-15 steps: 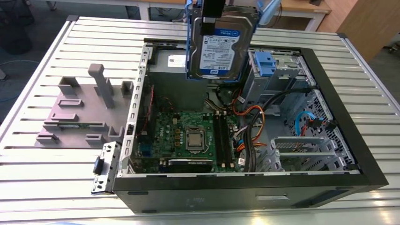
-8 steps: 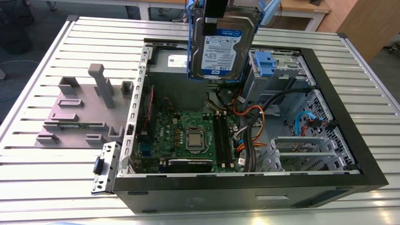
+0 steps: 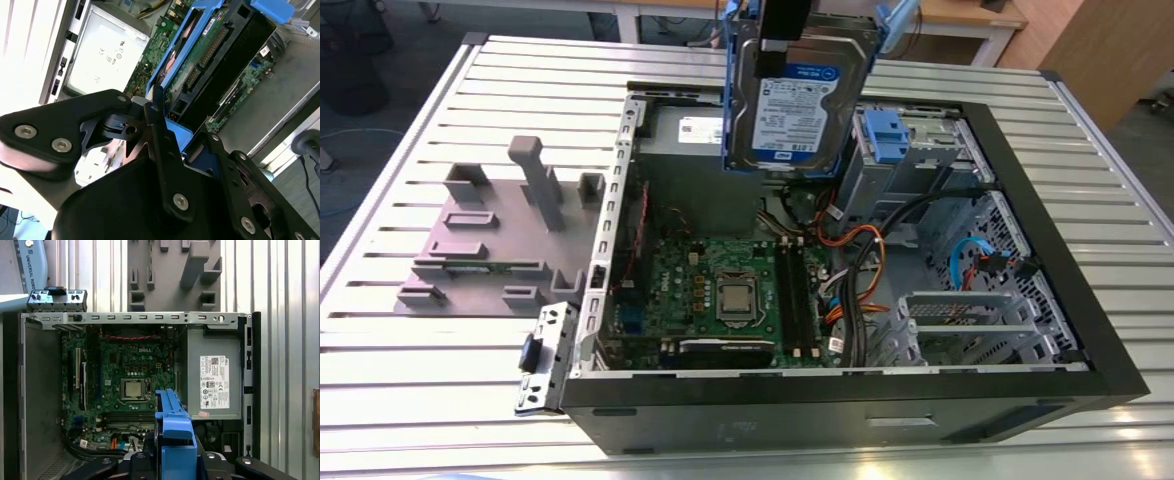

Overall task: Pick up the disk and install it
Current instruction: 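Pick up the disk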

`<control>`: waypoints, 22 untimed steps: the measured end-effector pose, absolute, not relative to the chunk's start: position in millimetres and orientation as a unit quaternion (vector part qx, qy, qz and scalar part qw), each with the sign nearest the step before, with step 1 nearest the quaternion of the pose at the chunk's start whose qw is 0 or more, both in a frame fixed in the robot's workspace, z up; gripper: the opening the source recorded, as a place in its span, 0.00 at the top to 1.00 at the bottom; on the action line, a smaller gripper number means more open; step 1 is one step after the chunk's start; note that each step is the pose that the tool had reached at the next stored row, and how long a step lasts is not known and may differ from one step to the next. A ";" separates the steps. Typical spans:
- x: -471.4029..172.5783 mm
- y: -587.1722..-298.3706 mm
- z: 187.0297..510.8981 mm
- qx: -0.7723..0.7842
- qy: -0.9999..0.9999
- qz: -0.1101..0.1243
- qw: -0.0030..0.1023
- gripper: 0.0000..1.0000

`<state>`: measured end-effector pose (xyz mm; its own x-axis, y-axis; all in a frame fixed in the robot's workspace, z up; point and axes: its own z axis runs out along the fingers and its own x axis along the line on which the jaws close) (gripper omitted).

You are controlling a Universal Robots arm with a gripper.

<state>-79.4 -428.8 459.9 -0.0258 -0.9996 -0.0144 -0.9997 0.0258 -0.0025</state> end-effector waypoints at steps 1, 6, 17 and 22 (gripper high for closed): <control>-79.2 -429.1 459.9 -0.698 0.716 0.004 0.006 0.63; -77.7 -430.8 459.9 -0.698 0.716 0.004 0.006 0.63; -75.6 -438.6 459.8 -0.698 0.716 0.004 0.006 0.63; -75.2 -443.8 459.8 -0.698 0.716 0.004 0.006 0.63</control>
